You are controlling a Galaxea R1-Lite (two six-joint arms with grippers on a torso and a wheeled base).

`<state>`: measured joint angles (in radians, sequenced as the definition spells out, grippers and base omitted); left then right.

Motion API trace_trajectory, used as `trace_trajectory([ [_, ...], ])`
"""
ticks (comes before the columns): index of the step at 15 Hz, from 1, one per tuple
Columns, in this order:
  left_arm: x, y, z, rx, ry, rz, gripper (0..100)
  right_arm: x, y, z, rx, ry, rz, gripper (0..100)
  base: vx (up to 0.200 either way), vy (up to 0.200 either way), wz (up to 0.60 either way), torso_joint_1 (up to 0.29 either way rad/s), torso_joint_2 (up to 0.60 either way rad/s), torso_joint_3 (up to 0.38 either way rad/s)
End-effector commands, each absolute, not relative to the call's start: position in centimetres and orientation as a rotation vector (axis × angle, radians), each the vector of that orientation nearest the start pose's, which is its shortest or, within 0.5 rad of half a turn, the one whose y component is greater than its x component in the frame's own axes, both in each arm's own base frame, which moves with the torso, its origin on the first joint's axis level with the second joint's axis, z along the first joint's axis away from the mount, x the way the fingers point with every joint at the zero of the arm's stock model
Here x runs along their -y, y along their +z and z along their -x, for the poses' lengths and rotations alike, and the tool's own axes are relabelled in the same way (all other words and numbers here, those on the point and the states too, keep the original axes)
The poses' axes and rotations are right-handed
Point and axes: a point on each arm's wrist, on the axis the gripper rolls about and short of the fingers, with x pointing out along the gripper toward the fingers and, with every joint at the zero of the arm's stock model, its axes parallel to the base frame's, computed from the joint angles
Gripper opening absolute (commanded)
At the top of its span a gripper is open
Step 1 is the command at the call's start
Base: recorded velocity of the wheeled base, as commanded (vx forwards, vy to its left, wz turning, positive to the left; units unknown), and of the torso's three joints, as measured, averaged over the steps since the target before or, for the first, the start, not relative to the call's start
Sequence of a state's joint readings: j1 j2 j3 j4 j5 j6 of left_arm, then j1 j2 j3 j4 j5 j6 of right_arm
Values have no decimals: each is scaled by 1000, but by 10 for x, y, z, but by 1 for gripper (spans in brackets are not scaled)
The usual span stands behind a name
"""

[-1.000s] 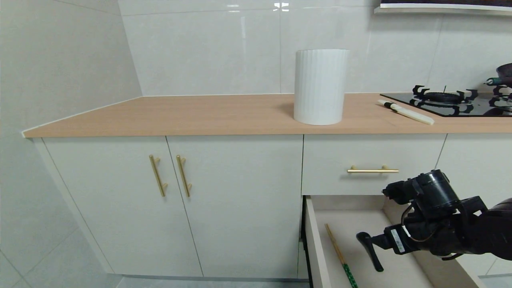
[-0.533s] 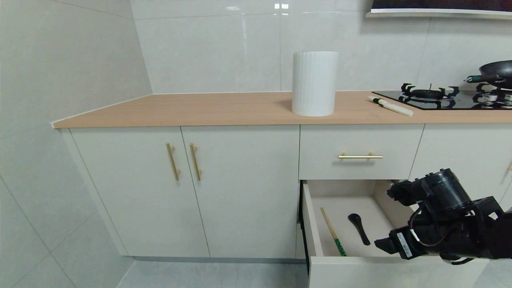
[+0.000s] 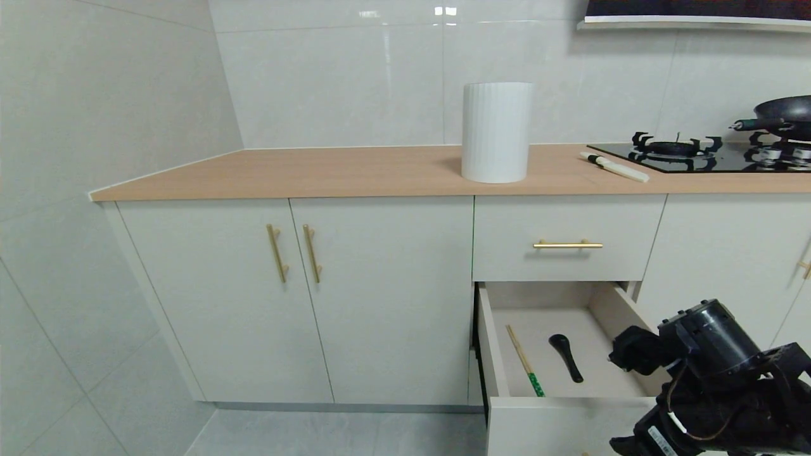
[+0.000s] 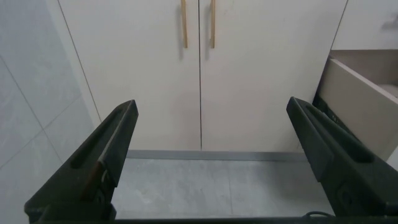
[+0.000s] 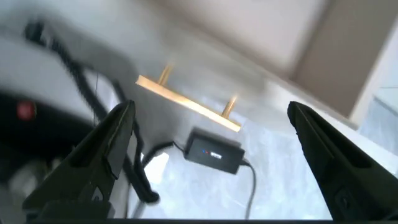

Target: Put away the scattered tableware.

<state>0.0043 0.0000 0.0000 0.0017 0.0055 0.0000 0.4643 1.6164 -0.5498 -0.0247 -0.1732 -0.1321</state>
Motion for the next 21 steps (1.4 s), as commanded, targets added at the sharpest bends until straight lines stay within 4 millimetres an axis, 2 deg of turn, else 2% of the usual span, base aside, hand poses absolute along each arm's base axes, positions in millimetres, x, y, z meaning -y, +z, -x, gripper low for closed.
trace_trajectory([
  [1,0,75,23,-2,9,0,100,-96,89,-185,-998,376,498,100,0,0,0,0,0,0],
  [3,0,75,23,-2,11,0,100,-101,83,-179,-1019,417,530,100,0,0,0,0,0,0],
  [8,0,75,23,-2,11,0,100,-110,62,-181,-1108,447,575,100,0,0,0,0,0,0],
  [10,0,75,23,-2,11,0,100,-114,50,-187,-1150,444,587,100,0,0,0,0,0,0],
  [21,0,75,23,-2,11,0,100,-119,46,-235,-1139,230,327,100,0,0,0,0,0,0],
])
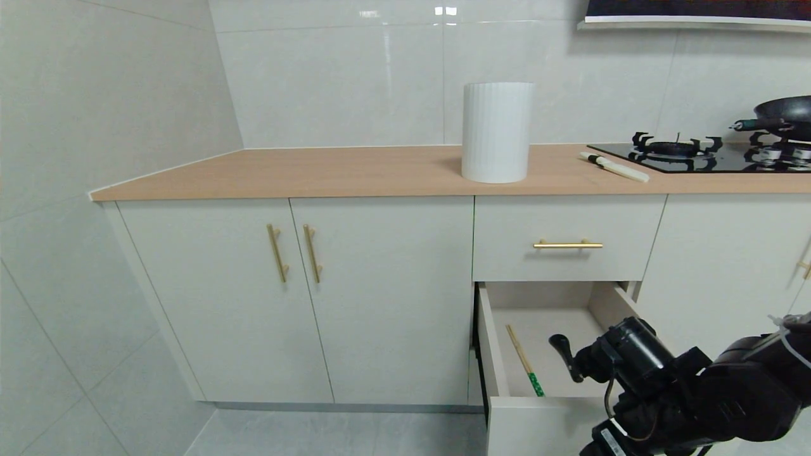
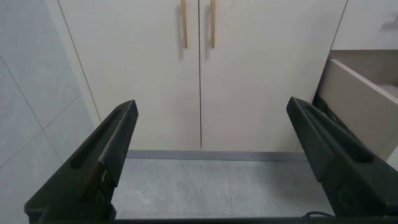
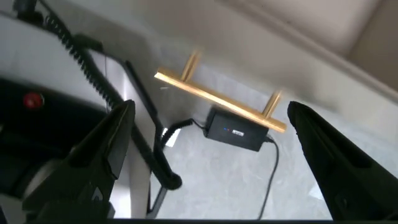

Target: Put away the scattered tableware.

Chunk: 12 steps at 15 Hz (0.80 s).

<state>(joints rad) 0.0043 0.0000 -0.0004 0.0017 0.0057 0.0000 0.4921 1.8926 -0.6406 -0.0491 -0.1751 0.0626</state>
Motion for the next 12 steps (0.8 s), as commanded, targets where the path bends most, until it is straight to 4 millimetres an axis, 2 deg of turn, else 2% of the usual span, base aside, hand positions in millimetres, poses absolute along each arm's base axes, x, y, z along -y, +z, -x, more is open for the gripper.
trace_trajectory([
  [1,0,75,23,-2,11,0,100,-121,47,-240,-1119,212,291,100,0,0,0,0,0,0],
  [7,0,75,23,-2,11,0,100,-131,38,-267,-1016,58,196,100,0,0,0,0,0,0],
  [10,0,75,23,-2,11,0,100,-129,34,-279,-1001,37,177,100,0,0,0,0,0,0],
  [12,0,75,23,-2,11,0,100,-125,30,-296,-989,-7,151,100,0,0,0,0,0,0],
])
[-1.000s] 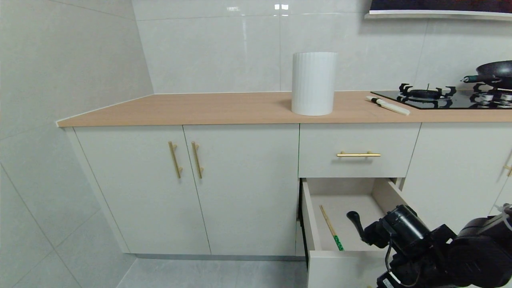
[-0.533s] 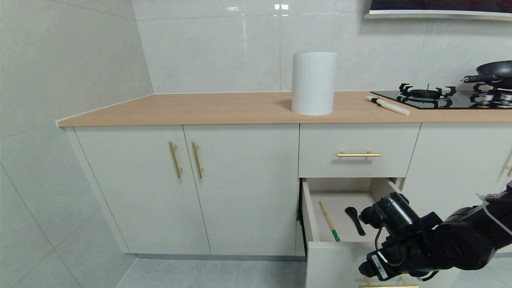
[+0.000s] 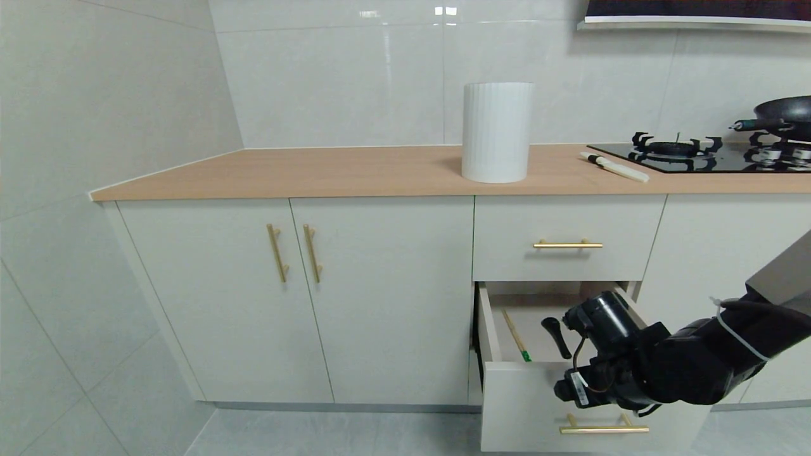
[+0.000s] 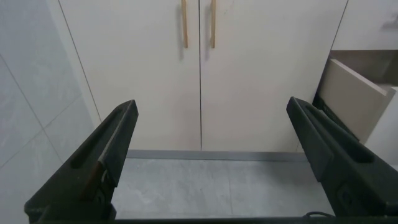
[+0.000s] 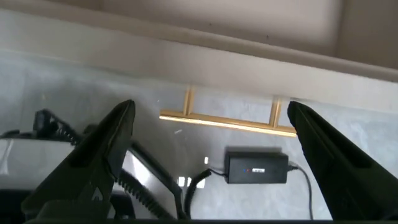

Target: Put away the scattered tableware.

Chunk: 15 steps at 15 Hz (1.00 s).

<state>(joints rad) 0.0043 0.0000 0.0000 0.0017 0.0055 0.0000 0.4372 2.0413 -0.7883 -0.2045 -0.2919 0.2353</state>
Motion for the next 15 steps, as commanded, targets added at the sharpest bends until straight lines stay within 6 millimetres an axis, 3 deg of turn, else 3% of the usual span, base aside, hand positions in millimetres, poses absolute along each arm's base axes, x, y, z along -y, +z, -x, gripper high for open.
trace_trajectory([
  [1,0,75,23,-2,11,0,100,-124,27,-303,-986,-21,147,100,0,0,0,0,0,0],
  [15,0,75,23,-2,11,0,100,-100,-2,-392,-876,-228,-73,100,0,0,0,0,0,0],
])
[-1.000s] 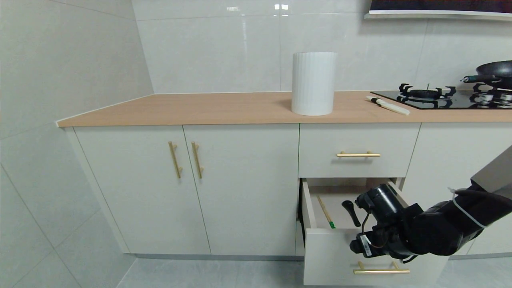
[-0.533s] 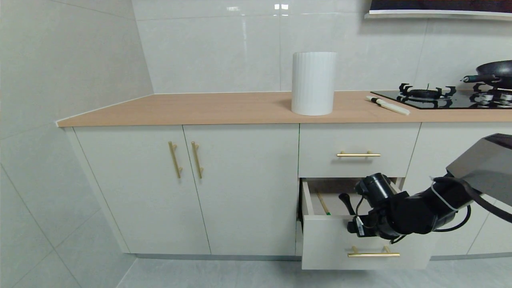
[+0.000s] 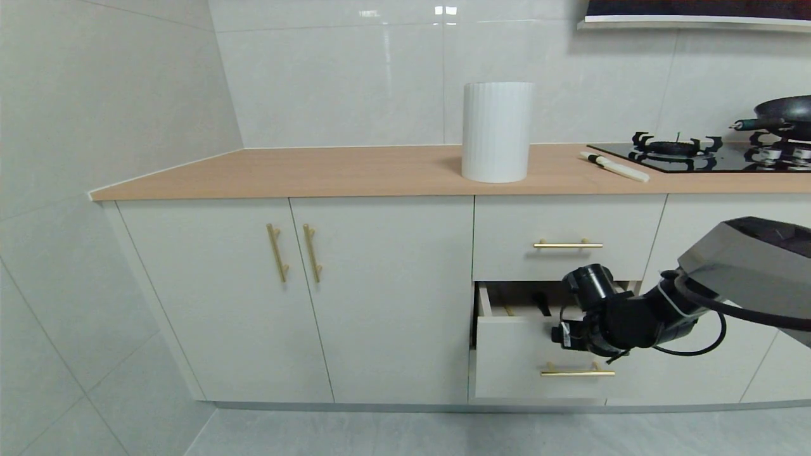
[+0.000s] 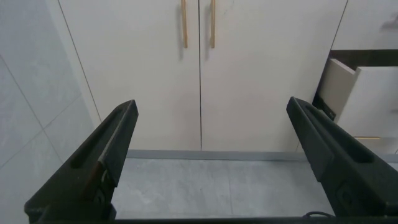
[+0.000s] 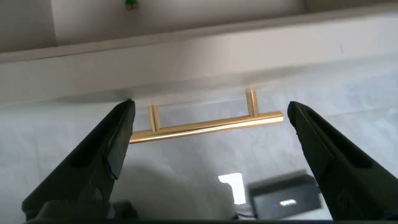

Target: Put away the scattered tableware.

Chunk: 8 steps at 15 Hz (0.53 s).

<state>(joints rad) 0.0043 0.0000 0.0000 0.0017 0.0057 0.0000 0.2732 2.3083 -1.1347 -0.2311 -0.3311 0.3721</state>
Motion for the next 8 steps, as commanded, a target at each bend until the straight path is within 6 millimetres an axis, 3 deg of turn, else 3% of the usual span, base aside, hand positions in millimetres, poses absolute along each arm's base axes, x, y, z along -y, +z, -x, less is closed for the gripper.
trace_trajectory([
  [1,0,75,23,-2,11,0,100,-98,-6,-397,-858,-239,-93,100,0,0,0,0,0,0],
  [8,0,75,23,-2,11,0,100,-81,-23,-424,-740,-280,-164,100,0,0,0,0,0,0],
])
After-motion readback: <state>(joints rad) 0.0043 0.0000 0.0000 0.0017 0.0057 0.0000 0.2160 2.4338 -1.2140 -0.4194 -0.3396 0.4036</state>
